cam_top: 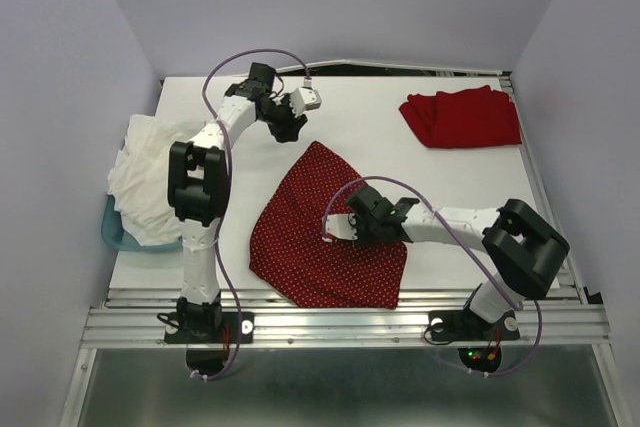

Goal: Fold and stack the skirts
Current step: Flatten the skirt out

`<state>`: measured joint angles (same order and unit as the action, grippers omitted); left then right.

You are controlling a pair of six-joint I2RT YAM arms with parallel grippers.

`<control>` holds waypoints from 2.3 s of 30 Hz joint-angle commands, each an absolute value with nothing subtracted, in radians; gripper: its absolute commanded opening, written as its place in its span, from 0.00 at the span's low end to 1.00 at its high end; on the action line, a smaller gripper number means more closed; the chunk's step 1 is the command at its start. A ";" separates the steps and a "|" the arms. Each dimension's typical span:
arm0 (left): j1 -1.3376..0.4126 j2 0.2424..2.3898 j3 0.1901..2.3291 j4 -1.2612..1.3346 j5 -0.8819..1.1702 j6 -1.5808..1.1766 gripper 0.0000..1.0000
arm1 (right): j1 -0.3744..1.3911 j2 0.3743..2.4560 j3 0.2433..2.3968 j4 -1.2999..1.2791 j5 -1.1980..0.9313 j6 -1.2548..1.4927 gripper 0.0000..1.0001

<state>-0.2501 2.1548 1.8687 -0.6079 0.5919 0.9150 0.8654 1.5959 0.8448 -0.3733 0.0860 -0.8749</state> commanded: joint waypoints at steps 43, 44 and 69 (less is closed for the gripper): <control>-0.298 1.641 1.278 -0.667 0.538 0.817 0.32 | 0.755 1.517 0.831 -0.502 0.081 -1.017 0.01; -0.292 1.658 1.296 -0.682 0.534 0.830 0.32 | 0.755 1.516 0.833 -0.502 0.083 -1.019 0.01; -0.270 1.885 1.283 -0.727 0.445 1.029 0.42 | 0.755 1.488 0.805 -0.512 0.100 -0.999 0.01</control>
<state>-0.2729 1.8851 1.3014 -0.7162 0.4381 1.0069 0.7540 1.5131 0.7887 -0.4988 0.1055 -1.0058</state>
